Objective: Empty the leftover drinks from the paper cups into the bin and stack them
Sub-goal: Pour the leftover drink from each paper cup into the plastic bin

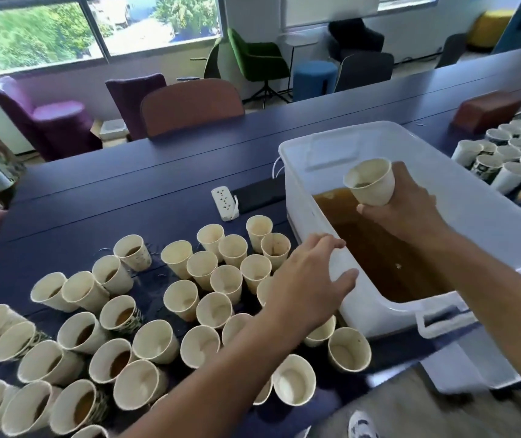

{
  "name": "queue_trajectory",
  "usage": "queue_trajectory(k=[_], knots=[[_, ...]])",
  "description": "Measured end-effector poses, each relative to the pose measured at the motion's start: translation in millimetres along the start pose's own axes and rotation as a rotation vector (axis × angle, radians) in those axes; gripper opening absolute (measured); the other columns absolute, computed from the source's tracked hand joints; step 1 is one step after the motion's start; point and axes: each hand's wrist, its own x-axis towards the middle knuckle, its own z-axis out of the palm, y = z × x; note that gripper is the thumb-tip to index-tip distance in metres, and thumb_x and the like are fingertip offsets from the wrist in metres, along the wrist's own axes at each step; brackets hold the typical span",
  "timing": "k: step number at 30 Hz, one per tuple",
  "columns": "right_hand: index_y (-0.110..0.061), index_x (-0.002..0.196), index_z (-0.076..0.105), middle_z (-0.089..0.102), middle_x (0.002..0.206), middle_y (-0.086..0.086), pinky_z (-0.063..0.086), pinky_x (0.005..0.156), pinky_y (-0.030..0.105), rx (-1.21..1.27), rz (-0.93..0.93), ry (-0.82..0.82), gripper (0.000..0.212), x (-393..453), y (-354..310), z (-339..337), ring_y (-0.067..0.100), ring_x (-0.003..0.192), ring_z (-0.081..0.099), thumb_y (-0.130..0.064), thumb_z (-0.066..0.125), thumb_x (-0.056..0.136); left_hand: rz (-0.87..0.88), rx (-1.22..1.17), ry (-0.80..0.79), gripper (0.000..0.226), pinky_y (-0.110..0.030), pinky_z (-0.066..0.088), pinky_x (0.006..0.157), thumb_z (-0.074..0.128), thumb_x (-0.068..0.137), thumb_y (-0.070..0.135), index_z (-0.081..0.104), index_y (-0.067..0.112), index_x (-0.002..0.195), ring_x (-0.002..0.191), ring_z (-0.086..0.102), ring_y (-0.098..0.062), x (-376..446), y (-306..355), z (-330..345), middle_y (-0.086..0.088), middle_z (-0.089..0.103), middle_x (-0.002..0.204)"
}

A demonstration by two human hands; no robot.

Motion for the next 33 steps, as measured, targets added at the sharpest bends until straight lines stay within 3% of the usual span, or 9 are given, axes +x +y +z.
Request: queue_trajectory(k=[6, 10, 18, 25, 29, 33], knots=[[-0.020, 0.131, 0.031, 0.060, 0.117, 0.010, 0.028, 0.105, 0.061, -0.087, 0.030, -0.032, 0.066, 1, 17, 13, 0.039, 0.114, 0.056, -0.036, 0.075, 0.085, 0.006, 0.123, -0.071, 0.071, -0.037, 0.042, 0.109, 0.061, 0.093, 0.059, 0.036, 0.031, 0.153, 0.144, 0.035, -0.011, 5, -1, 7, 0.016, 0.032, 0.160], [-0.021, 0.127, 0.032, 0.054, 0.103, 0.002, 0.029, 0.102, 0.056, -0.112, 0.046, -0.052, 0.063, 2, 20, 16, 0.039, 0.111, 0.056, -0.036, 0.074, 0.084, -0.038, 0.192, -0.125, 0.086, -0.041, 0.037, 0.113, 0.058, 0.088, 0.069, 0.026, 0.033, 0.158, 0.150, 0.027, -0.015, 6, -3, 11, 0.016, 0.022, 0.165], [-0.022, 0.121, 0.033, 0.053, 0.097, 0.001, 0.029, 0.099, 0.050, -0.159, 0.055, -0.091, 0.057, -1, 18, 25, 0.039, 0.108, 0.058, -0.034, 0.072, 0.082, -0.061, 0.224, -0.107, 0.082, -0.041, 0.038, 0.113, 0.055, 0.091, 0.069, 0.024, 0.035, 0.159, 0.151, 0.024, -0.015, 5, -2, 20, 0.018, 0.018, 0.166], [-0.019, 0.129, 0.035, 0.042, 0.104, -0.004, 0.028, 0.102, 0.051, -0.223, 0.002, -0.117, 0.060, -5, 12, 26, 0.037, 0.112, 0.057, -0.032, 0.072, 0.084, -0.101, 0.268, -0.125, 0.082, -0.042, 0.043, 0.107, 0.049, 0.092, 0.072, 0.018, 0.039, 0.160, 0.149, 0.030, -0.018, 2, -2, 26, 0.025, 0.007, 0.166], [-0.019, 0.131, 0.035, 0.054, 0.114, 0.004, 0.028, 0.102, 0.052, -0.230, -0.004, -0.109, 0.061, -4, 13, 26, 0.038, 0.112, 0.057, -0.032, 0.072, 0.084, -0.111, 0.266, -0.135, 0.082, -0.043, 0.046, 0.105, 0.049, 0.092, 0.072, 0.017, 0.041, 0.160, 0.149, 0.032, -0.018, 3, -3, 27, 0.026, 0.006, 0.166], [-0.020, 0.129, 0.036, 0.052, 0.110, 0.001, 0.027, 0.101, 0.053, -0.250, -0.023, -0.102, 0.060, -3, 17, 29, 0.038, 0.111, 0.058, -0.031, 0.073, 0.084, -0.115, 0.259, -0.136, 0.082, -0.046, 0.047, 0.104, 0.049, 0.091, 0.073, 0.017, 0.042, 0.159, 0.149, 0.032, -0.019, 4, -4, 28, 0.027, 0.005, 0.166]])
